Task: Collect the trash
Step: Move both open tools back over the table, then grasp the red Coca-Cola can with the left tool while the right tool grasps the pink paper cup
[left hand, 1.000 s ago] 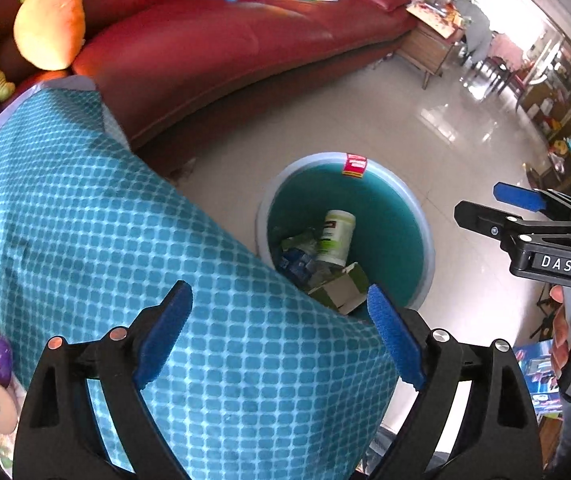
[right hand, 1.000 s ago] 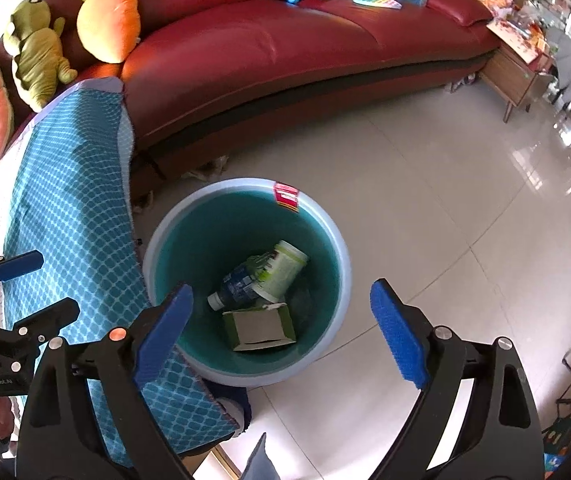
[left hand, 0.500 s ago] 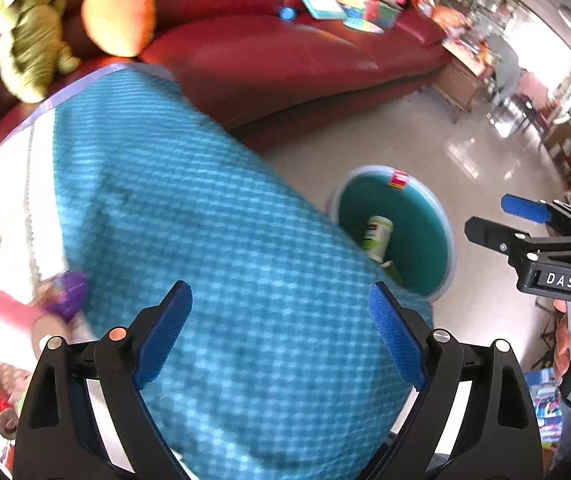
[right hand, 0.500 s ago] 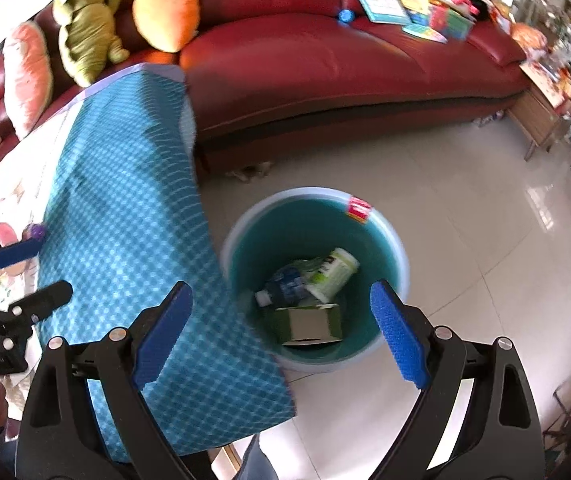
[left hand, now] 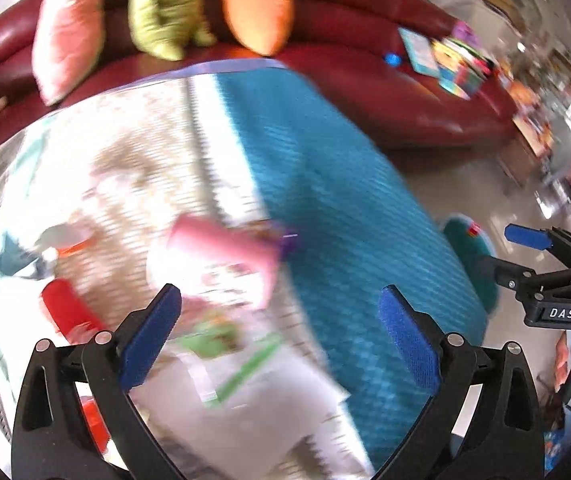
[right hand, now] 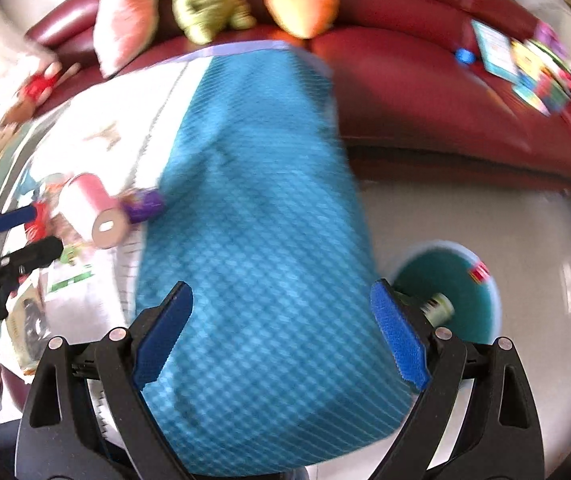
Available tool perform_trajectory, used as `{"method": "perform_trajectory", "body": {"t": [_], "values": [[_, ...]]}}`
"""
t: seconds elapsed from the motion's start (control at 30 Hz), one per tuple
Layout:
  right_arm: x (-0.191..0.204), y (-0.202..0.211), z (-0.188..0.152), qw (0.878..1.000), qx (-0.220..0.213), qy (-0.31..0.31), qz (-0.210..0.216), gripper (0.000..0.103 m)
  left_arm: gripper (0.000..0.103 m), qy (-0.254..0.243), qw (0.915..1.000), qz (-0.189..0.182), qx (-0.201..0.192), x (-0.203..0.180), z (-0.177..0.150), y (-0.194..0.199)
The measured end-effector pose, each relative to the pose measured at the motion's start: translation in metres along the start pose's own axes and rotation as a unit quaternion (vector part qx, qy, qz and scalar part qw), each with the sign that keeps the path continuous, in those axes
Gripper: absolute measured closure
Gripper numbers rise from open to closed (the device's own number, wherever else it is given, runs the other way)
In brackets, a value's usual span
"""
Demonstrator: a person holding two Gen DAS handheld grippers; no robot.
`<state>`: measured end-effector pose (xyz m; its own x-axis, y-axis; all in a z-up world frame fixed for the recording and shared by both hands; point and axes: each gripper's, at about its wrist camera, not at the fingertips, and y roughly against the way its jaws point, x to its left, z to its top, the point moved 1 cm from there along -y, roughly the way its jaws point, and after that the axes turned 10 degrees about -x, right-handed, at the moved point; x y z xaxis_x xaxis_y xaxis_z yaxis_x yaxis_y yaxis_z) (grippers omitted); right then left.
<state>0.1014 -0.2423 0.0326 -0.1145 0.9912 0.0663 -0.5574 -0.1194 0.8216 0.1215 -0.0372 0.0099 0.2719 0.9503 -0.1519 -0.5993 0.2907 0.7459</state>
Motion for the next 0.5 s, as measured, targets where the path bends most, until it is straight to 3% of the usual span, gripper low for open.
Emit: {"method": "perform_trajectory", "body": {"t": [0.2,0.3,0.5], "values": [[0.064,-0.019,0.025,0.998,0.026,0.058,0.026,0.017,0.004,0.072,0.9962,0.05,-0.002,0.086,-0.02,0.014],[0.088,-0.026,0.036,0.996,0.027,0.076,0.031,0.017,0.004,0.126,0.9889,0.079,0.009,0.129,-0.034,0.01],[0.119,-0.042,0.043,0.994,0.042,0.097,0.037,0.017,0.004,0.18,0.9789,0.088,0.042,0.166,-0.049,-0.011]]}}
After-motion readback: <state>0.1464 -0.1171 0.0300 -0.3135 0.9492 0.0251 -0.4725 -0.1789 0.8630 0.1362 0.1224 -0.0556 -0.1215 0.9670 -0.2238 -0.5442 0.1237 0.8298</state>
